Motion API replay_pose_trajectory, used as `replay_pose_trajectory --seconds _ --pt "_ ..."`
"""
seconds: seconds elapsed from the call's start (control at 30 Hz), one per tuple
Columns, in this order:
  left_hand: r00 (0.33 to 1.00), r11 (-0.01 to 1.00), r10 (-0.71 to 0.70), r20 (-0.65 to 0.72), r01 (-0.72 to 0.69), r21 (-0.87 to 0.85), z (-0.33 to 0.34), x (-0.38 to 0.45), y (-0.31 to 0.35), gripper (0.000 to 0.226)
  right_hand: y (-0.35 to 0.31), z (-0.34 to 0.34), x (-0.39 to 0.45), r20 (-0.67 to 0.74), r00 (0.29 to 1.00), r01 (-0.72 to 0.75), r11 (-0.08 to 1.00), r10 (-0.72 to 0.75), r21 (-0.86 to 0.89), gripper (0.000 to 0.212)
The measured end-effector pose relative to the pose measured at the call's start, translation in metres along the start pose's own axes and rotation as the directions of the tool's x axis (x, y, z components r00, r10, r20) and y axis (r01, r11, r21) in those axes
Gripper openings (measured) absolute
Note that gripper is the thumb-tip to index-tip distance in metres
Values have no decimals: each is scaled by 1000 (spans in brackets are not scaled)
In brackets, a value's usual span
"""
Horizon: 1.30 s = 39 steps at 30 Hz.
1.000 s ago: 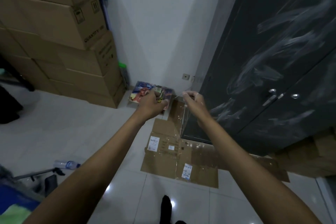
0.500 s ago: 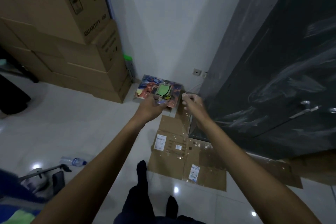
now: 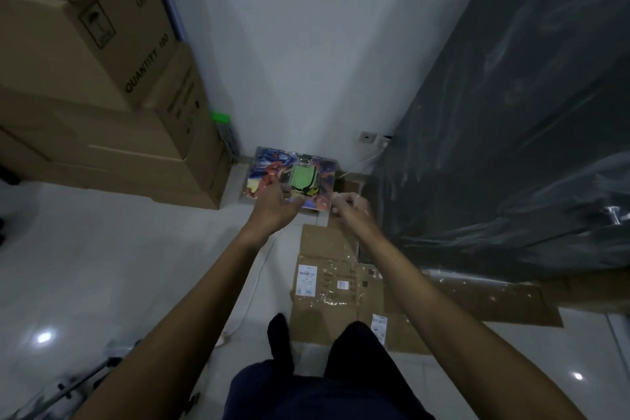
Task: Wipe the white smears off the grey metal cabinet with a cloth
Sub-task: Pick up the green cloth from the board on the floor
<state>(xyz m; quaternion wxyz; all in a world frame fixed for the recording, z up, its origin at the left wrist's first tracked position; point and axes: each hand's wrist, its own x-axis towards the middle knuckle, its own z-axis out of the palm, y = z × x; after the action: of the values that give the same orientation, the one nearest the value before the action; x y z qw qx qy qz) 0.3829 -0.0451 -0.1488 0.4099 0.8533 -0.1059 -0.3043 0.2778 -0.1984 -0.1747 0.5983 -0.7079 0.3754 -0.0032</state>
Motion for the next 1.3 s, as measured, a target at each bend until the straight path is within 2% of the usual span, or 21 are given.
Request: replay_pose_trajectory --seconds 0.13,0.3,0.43,0.7,0.83,1.03,1.13,1.3 --pt "998 1000 -14 61 16 -26 -9 28 -7 47 1 15 31 4 998 -60 998 60 6 31" --pt "992 996 -65 109 71 -47 -13 72 -6 50 0 27 83 7 996 -88 996 88 0 25" --pt "991 993 -105 79 109 -49 -11 120 3 51 -3 29 134 40 993 -114 993 114 9 25" --pt "989 988 -140 50 136 78 6 232 21 28 -14 20 256 29 974 -225 974 225 25 24" --pt "979 978 -205 2 204 40 28 276 23 13 -8 19 304 28 962 -273 962 272 30 18" --pt "952 954 -301 55 301 14 48 326 -5 37 20 25 366 16 939 -345 938 344 29 22" --pt "934 937 -350 71 349 29 55 360 -28 39 36 37 399 14 925 -380 925 380 21 24" --pt "938 940 -336 87 328 90 73 420 -66 39 76 68 453 8 910 -415 910 415 13 26"
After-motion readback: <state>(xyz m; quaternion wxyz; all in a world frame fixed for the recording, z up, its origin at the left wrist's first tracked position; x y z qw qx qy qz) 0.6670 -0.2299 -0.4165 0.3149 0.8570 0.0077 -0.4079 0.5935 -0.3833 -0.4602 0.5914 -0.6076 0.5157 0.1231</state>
